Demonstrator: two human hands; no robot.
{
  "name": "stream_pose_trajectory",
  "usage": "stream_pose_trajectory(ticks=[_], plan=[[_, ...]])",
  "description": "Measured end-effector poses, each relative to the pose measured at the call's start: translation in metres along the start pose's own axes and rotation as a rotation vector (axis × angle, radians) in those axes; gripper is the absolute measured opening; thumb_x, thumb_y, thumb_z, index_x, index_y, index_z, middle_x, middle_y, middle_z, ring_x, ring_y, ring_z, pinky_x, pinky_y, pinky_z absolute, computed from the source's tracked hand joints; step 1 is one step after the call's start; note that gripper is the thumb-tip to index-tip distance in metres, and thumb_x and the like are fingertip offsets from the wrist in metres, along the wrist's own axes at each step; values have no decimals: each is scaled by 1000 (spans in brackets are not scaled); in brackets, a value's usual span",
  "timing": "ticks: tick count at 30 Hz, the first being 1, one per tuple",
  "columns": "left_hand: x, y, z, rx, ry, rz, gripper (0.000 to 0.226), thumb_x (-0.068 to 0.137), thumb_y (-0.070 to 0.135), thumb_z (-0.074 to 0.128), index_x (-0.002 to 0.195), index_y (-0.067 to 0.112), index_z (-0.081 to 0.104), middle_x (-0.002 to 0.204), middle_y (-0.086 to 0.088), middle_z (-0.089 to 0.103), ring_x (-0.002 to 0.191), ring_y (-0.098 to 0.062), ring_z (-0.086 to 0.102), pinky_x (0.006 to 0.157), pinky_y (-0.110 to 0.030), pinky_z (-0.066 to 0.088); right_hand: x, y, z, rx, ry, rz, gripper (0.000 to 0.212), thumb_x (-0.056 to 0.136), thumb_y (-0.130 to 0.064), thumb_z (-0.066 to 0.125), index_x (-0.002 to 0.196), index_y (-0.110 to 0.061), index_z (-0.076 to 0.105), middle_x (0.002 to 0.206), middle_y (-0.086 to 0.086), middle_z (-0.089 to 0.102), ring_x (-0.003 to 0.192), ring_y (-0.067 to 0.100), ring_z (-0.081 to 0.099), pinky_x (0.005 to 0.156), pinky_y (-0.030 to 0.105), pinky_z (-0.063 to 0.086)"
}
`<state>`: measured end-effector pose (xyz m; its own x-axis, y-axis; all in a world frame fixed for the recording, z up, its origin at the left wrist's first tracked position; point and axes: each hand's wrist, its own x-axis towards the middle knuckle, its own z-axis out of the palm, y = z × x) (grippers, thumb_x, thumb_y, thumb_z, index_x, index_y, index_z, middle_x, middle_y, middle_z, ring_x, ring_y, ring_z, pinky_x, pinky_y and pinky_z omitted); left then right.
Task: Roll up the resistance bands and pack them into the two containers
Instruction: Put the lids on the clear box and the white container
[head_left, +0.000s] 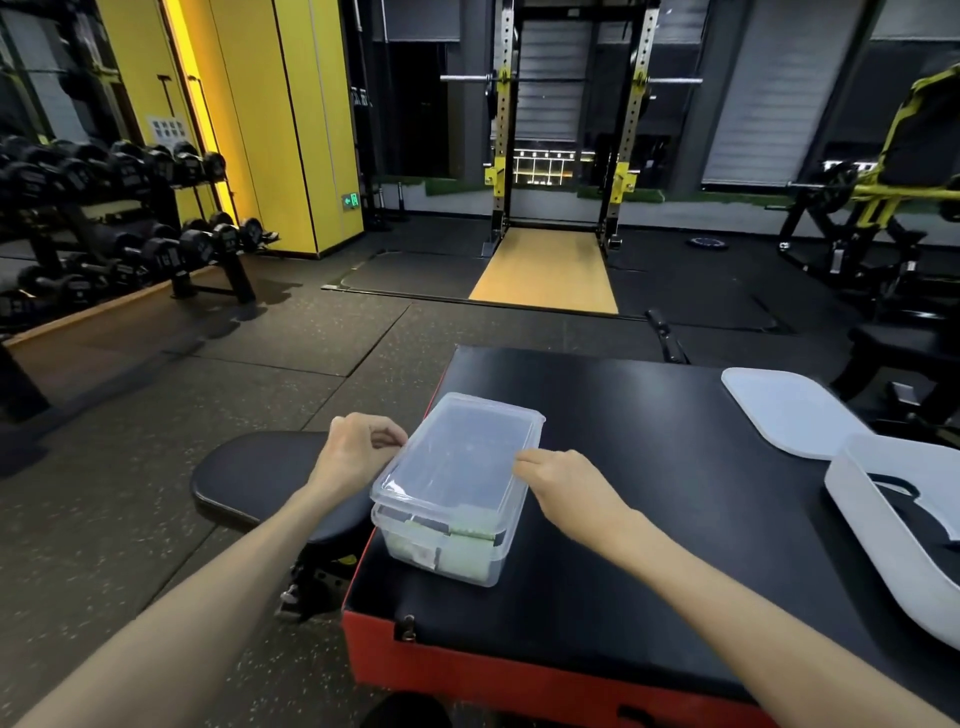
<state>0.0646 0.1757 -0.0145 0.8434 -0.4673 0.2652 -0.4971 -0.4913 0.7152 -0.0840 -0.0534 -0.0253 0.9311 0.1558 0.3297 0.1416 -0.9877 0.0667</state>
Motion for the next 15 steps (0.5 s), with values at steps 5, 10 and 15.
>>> stream_pose_trajectory(ticks=[5, 10, 15], plan=[[-6, -3, 1, 5, -27, 10, 22, 80, 2, 69, 76, 22, 77, 74, 14, 72, 73, 5, 67, 72, -8, 51, -3, -2, 2, -15, -21, 6, 37, 40, 22, 52, 55, -10, 41, 58, 2, 39, 40, 19, 17, 39, 26, 15], [-7, 1, 4, 38, 15, -118, 24, 81, 16, 57, 72, 28, 76, 73, 18, 71, 80, 5, 63, 76, -18, 47, -8, -9, 3, -8, 6, 43, 28, 50, 18, 52, 61, -8, 48, 67, 0, 48, 43, 24, 36, 38, 26, 28], [-11, 6, 8, -41, -16, -154, 9, 79, 32, 71, 80, 26, 78, 77, 17, 72, 84, 6, 64, 79, -16, 48, -9, -27, 1, 387, 106, 442, 25, 85, -8, 43, 67, -12, 59, 69, 2, 49, 55, 28, 38, 53, 30, 40]])
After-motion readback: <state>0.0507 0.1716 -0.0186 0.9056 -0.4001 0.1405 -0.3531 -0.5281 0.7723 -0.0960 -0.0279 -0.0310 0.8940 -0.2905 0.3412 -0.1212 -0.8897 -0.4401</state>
